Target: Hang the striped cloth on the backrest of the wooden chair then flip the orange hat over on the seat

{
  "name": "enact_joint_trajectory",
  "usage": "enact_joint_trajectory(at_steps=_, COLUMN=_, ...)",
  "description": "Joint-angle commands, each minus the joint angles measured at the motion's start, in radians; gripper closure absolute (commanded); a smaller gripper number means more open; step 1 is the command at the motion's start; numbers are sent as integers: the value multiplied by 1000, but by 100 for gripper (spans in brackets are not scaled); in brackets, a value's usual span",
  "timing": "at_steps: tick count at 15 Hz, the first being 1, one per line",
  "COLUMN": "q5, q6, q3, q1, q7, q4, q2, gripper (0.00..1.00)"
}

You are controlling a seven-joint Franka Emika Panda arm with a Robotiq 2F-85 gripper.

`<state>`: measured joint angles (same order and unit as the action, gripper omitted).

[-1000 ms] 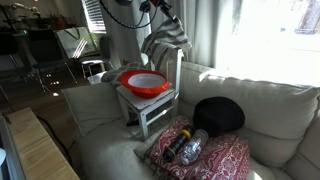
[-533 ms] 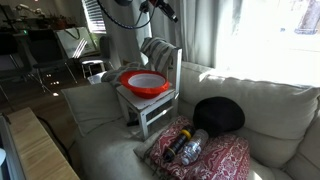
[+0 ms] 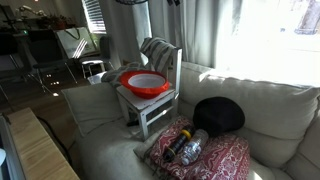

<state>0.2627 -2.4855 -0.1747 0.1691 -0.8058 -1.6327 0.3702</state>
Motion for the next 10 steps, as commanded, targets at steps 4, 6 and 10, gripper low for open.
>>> enact_joint_trajectory(at_steps=4, q5=-401, q6=117, q3=120, q1=-183, q7=486, q4=-295, q2=-285, gripper=0)
enact_joint_trajectory(at_steps=6, q5=-484, q6=209, q3=118, q1=-202, q7=598, q4=-351, q2=-345, gripper=0)
enact_joint_trajectory(at_steps=10, q5=-552, q6=451, q3=93, q1=-224, q7=752, q4=-428, q2=-435, gripper=0)
